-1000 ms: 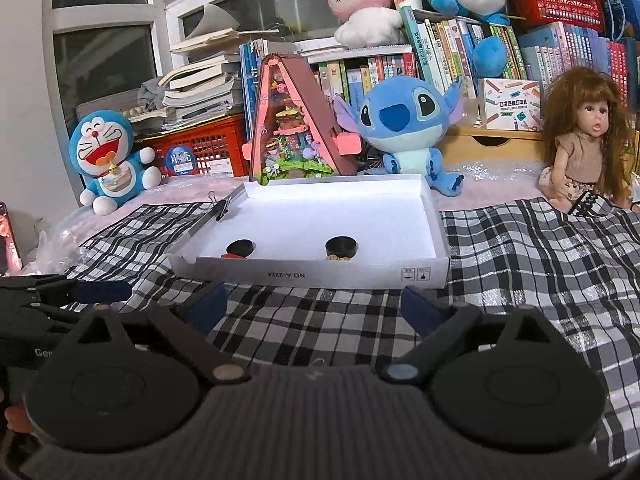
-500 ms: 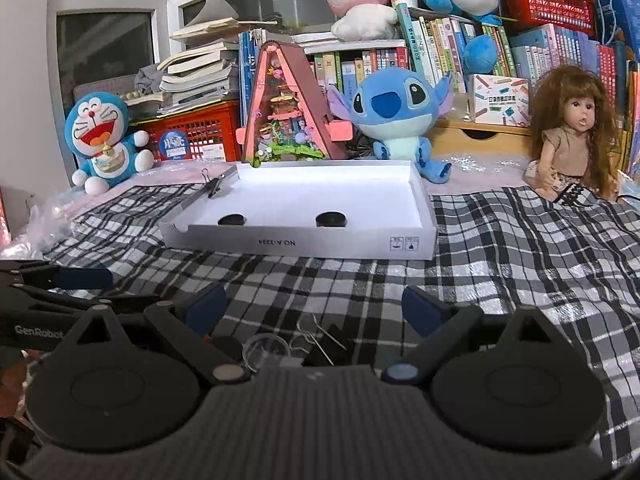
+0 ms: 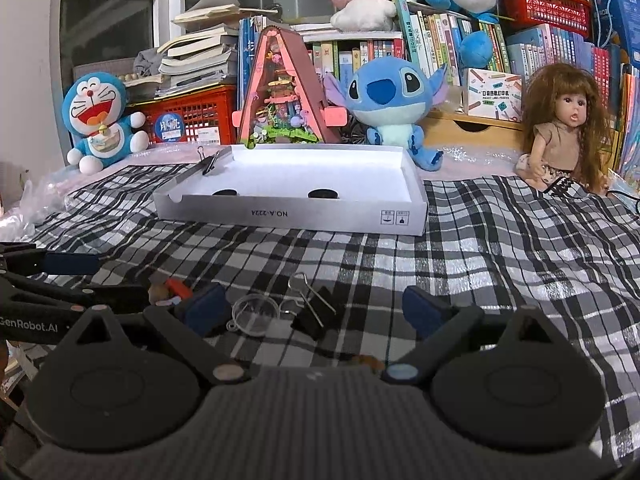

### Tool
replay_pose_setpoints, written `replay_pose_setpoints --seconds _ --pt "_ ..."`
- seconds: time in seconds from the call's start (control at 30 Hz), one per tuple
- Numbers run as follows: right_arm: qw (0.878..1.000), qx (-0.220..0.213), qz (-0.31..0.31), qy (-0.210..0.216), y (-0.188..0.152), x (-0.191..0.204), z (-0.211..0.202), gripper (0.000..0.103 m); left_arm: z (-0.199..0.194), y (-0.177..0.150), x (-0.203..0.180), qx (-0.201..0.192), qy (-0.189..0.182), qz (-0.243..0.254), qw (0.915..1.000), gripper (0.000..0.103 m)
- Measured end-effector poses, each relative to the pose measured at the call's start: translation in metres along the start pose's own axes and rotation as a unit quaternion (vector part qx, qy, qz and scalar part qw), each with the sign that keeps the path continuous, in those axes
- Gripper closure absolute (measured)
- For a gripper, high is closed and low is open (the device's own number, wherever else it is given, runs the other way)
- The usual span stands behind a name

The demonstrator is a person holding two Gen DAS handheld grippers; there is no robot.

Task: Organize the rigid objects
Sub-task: 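Grasp a black round lid with the left tool while the right tool grasps the black binder clip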

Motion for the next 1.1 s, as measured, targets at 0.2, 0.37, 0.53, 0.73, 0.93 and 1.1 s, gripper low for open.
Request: replay_pose_setpoints --seconds 0.2,0.37,0.53,0.73,0.93,1.1 --pt "1.000 0.004 -0.001 -0.002 -0.006 0.000 -0.001 0.004 0.000 -0.006 0.001 0.009 -0.003 -0.006 0.9999 0.038" --pt "1.000 0.009 -0.002 0.000 -0.011 0.001 0.001 0.006 0.000 -0.009 0.001 0.007 -0.001 -0.001 1.0000 0.051" --pt "1.000 0.005 -0.014 -0.007 -0.010 -0.002 0.000 0.010 0.002 -0.007 0.003 0.008 0.001 -0.007 0.9999 0.058" --pt "0.999 0.021 -0.046 -0.007 -0.012 -0.002 0.004 0.034 0.007 -0.007 0.001 0.006 0.005 0.004 1.0000 0.060" --pt "0.996 0.032 -0.088 0.004 -0.007 0.005 0.020 0.037 0.014 -0.008 -0.004 0.002 0.014 0.027 0.9995 0.060" --pt "0.991 0.053 -0.115 0.033 -0.005 0.002 0.032 0.045 0.016 -0.008 -0.007 -0.001 0.010 0.039 0.9992 0.073"
Point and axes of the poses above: each gripper's, at about its wrist camera, not at the fingertips, and z roughly the way its jaws point, x to its left, y to its top, the point moved 8 cm from there along z, roughly the way its jaws point, and after that the axes turned 8 degrees about -z, right-handed, at the moved point
